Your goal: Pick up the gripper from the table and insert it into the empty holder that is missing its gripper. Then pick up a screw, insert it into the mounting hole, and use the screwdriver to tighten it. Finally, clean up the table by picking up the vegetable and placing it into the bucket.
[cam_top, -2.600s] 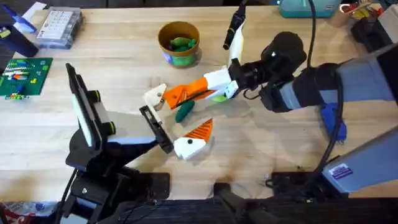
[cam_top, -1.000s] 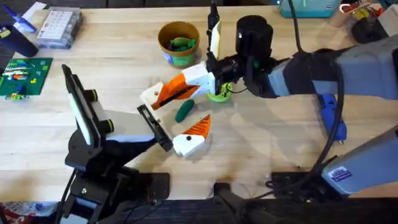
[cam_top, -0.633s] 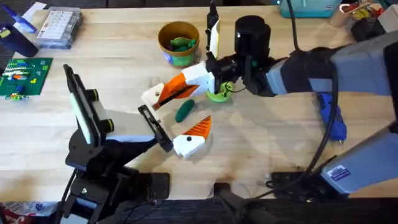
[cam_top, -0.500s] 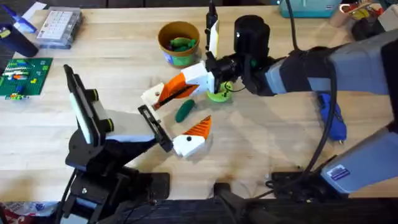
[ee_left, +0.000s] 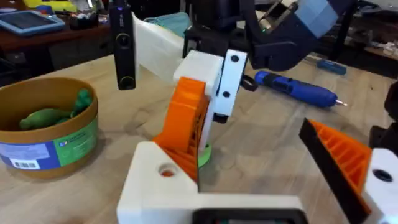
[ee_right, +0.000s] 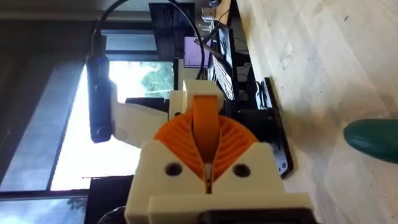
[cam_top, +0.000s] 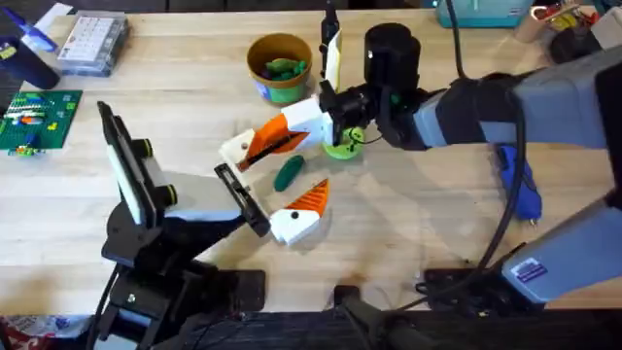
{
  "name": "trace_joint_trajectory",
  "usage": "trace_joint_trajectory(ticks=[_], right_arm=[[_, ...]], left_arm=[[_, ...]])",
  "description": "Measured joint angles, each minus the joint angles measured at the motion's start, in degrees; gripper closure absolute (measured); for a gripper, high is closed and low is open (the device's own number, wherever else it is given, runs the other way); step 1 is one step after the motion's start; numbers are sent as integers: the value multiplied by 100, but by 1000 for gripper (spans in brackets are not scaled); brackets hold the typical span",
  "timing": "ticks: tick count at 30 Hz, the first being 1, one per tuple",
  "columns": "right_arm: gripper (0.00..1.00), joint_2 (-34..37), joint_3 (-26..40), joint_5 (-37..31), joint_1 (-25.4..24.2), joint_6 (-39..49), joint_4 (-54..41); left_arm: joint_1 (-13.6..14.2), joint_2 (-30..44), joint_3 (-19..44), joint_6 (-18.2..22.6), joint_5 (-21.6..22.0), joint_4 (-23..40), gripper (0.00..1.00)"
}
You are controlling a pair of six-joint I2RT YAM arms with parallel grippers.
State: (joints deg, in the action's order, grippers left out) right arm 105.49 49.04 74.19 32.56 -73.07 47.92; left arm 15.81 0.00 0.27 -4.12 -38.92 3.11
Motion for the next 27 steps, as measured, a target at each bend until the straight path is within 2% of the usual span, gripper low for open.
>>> trace_joint_trajectory(ticks=[11,17,22,27], right_arm=[[993,1,2,1,2,1,49],[994,84,2,36,7,-15,376],[839,103,2,46,44,-13,426],[739,103,2,119,203,-17,426]], left_arm=[[0,-1,0,1,2,-2,13],[0,0,0,28,42,-7,13],[1,0,0,55,17,-7,13],[0,1,0,68,-2,-6,13]])
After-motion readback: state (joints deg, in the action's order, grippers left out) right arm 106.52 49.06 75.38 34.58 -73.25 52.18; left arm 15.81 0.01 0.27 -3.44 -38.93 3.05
